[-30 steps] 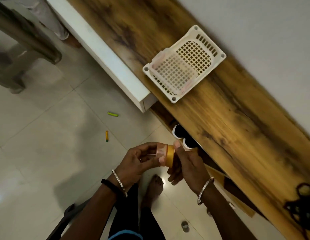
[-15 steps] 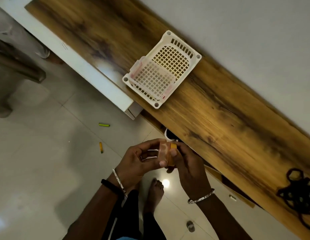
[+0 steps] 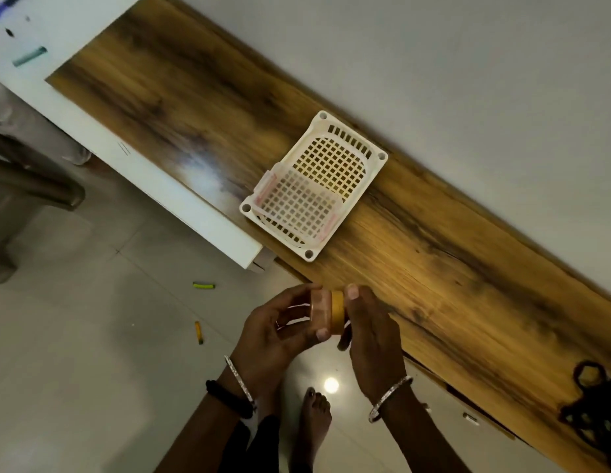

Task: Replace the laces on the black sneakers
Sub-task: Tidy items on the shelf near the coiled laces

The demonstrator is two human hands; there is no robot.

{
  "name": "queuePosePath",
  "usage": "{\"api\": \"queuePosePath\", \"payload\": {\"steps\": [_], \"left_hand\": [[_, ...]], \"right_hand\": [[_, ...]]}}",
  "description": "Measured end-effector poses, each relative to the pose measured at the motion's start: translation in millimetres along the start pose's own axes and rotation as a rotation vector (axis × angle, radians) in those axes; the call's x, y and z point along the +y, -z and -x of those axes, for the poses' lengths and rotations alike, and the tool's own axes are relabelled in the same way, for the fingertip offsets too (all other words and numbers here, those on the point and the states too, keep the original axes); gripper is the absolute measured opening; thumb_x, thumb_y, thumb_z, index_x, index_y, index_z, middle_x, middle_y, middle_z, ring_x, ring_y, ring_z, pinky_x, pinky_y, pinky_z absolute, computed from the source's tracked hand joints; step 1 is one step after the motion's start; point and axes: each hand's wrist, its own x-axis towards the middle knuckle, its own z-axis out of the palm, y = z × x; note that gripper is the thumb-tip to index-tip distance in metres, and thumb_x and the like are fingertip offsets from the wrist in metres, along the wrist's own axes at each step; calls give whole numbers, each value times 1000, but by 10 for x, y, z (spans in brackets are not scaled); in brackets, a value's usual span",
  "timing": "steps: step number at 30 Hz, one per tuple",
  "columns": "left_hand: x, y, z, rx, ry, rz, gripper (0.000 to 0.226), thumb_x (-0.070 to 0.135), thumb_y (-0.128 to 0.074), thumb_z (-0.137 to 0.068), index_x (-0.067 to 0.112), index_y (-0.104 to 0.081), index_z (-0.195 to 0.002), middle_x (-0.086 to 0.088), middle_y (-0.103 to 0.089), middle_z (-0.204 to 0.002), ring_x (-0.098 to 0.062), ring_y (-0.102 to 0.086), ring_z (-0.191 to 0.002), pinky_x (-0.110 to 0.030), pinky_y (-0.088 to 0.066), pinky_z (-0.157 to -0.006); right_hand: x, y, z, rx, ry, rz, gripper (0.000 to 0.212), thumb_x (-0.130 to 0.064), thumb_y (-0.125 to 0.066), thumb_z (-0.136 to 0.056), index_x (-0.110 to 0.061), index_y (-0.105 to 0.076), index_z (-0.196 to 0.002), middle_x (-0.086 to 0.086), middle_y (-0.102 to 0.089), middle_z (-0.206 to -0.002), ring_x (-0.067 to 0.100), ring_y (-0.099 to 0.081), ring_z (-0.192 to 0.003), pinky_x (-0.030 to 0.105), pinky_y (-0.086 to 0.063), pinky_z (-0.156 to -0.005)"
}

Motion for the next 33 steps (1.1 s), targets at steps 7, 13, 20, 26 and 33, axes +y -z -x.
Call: {"api": "queuePosePath", "payload": {"steps": [7, 13, 20, 26, 33], "left_hand": [[146, 80, -250, -70, 5, 37, 63, 30, -85, -69, 23, -64, -127, -5, -71, -120, -26, -67, -112, -48, -57, -93], [324, 288, -660, -74, -136, -138, 65, 38, -84, -71, 20, -64, -129, 0, -71, -118, -23, -69, -106, -41, -58, -89], [502, 446, -1363, 85, -189, -268, 56, 40, -78, -79, 28, -60, -130, 10, -68, -113, -1, -66, -101, -20, -57, -80], [508, 670, -1802, 442, -408, -545, 13, 11, -67, -93, 18, -70, -104, 2, -69, -97, -6, -65, -86, -24, -57, -76], [399, 793, -2011, 509, -478, -682, 17, 16, -59, -88, 15, -71, -101, 2, -65, -97, -17, -62, -90, -44, -55, -81]], "right_hand": [[61, -211, -313, 136, 382, 317, 40, -58, -23, -104, -26, -46, -95, -17, -43, -55, 4, -49, -46, 12, -30, -44], [-92, -448, -665, 196, 239, 157, 40, -64, -28, -99, -32, -47, -88, -13, -52, -57, 10, -53, -47, 25, -35, -44], [-549, -387, -1389, 67, -114, -268, 34, -40, -76, -80, -24, -65, -107, -2, -71, -103, 19, -74, -87, 39, -62, -62], [-584, -352, -2440, 270, 76, 214, 61, -25, -92, -68, -19, -60, -120, -12, -60, -109, 11, -60, -98, 27, -51, -83], [-392, -608, -3101, 247, 221, 604, 56, -24, -86, -75, -16, -61, -124, 9, -58, -127, 25, -56, -116, 33, -44, -92]]}}
